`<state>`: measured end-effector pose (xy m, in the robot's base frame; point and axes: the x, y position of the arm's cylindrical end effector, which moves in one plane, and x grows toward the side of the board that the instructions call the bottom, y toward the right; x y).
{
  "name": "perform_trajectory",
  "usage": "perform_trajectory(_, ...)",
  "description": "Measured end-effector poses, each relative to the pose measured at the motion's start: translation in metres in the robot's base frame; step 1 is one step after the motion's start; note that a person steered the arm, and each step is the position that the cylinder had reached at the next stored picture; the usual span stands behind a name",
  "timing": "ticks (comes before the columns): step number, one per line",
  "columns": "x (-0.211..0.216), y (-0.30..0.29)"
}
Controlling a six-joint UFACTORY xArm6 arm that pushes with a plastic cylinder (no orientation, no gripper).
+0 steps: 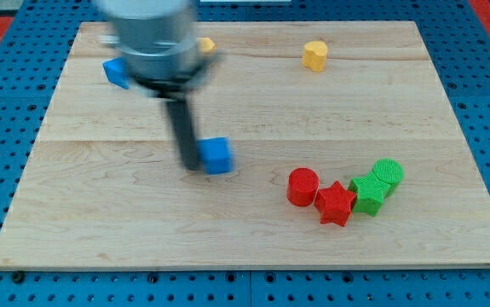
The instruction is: Move your arm towards the top right
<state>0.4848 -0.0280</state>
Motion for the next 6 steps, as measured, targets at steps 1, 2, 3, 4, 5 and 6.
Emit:
perform_trajectory(1,-0.007,-0.008)
perform_trajectory(2,-0.035,0.029)
perform_trajectory(3,-0.004,0.125)
perform_trajectory(4,-0.057,0.147)
perform_trajectory(5,-0.147,0.195)
perform_trajectory(6,-0.189,0.253)
